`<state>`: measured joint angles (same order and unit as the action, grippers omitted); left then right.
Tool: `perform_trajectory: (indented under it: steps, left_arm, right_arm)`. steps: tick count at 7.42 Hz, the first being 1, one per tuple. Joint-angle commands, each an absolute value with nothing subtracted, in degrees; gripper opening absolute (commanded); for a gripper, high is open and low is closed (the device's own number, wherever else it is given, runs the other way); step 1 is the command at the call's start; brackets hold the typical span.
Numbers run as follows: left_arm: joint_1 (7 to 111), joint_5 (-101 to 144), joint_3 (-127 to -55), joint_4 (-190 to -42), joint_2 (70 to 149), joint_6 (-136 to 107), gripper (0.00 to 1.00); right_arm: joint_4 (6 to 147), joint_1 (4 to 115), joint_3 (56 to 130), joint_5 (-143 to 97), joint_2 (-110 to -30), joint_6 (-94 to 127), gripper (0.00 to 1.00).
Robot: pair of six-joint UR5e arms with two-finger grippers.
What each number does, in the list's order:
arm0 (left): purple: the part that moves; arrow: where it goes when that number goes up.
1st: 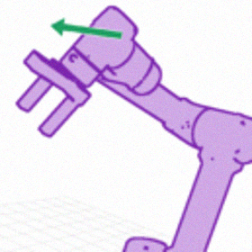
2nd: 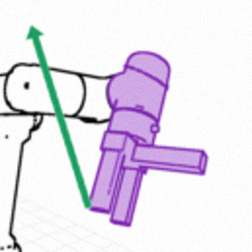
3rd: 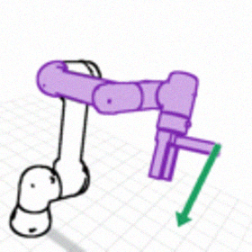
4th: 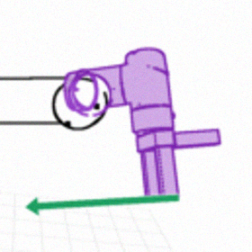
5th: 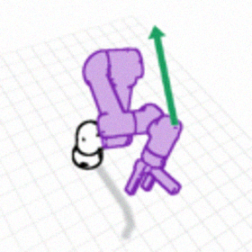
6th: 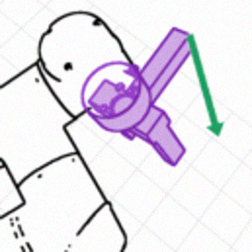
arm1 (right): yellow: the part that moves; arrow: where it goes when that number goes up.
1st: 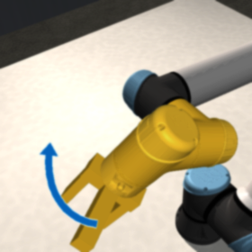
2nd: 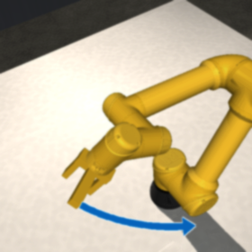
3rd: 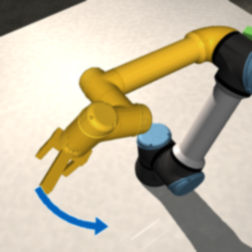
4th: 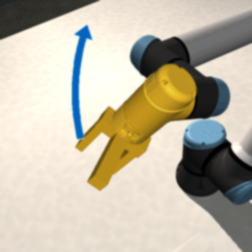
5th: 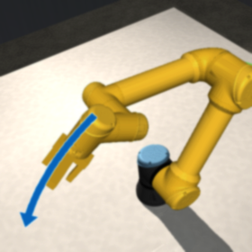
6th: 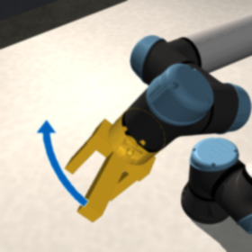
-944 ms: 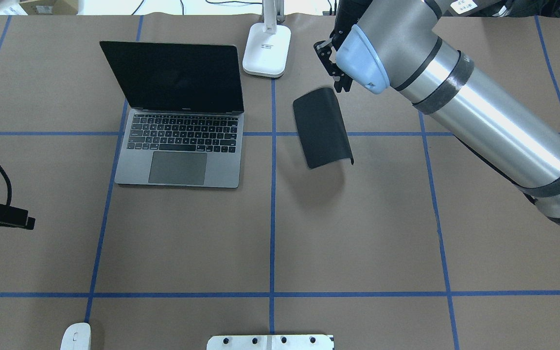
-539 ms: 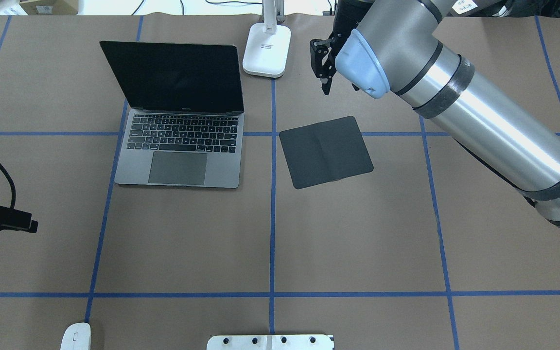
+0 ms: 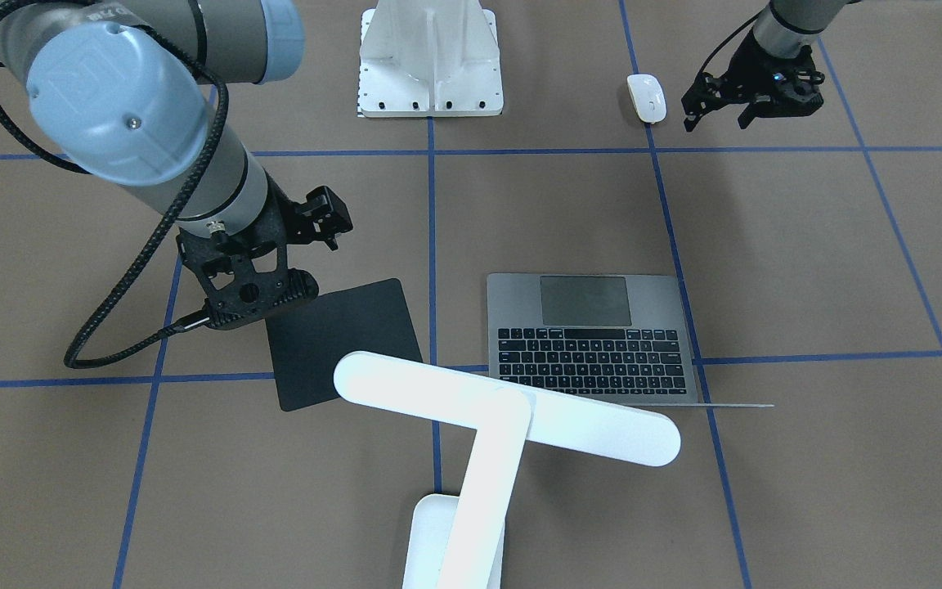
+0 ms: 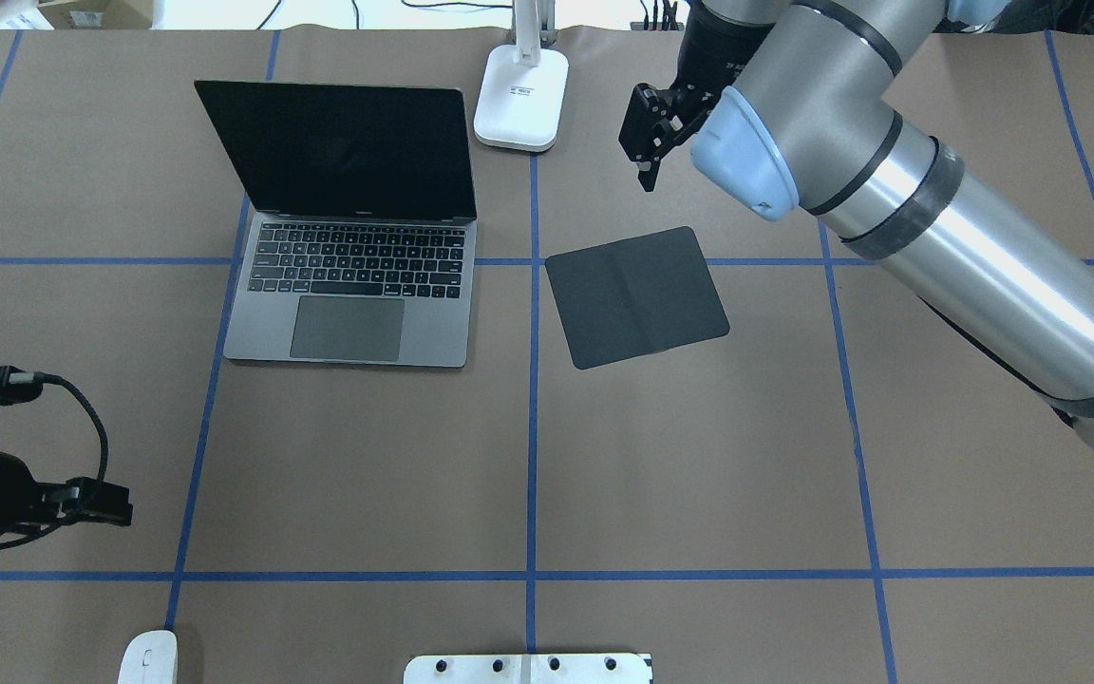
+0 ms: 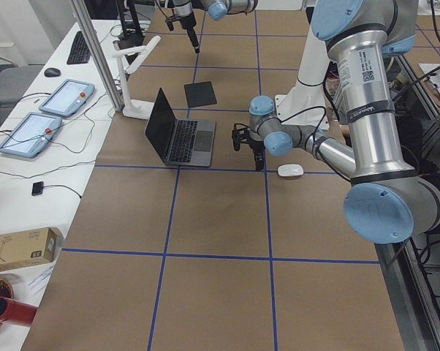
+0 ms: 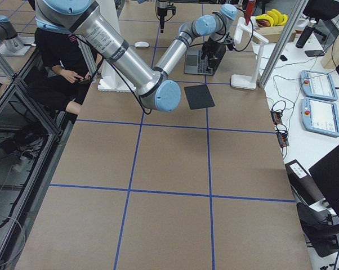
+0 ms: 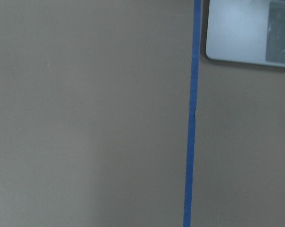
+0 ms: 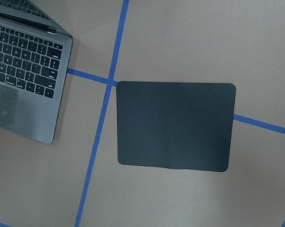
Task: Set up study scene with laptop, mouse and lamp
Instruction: 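Raise the right gripper while the left gripper reaches down to the white mouse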
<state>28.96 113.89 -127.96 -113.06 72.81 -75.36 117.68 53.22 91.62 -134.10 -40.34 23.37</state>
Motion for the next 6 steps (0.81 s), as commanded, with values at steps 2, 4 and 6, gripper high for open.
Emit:
perform_trajectory:
  steps: [2, 4, 6]
  left_arm:
    - [20.41, 113.12, -127.88, -113.12, 72.43, -78.84, 0.99]
    - [15.84, 113.2, -127.18, -113.03, 72.51, -78.84, 0.99]
    - [12.67, 113.38, -124.12, -113.46, 73.99, -78.92, 0.98]
  right_arm:
    - [108.46, 51.24, 92.55, -132.98, -47.8, 20.15, 1.0]
    - [108.46, 51.24, 92.73, -131.23, -48.34, 19.34, 1.0]
    - [108.46, 51.24, 92.9, -130.35, -48.25, 19.34, 1.0]
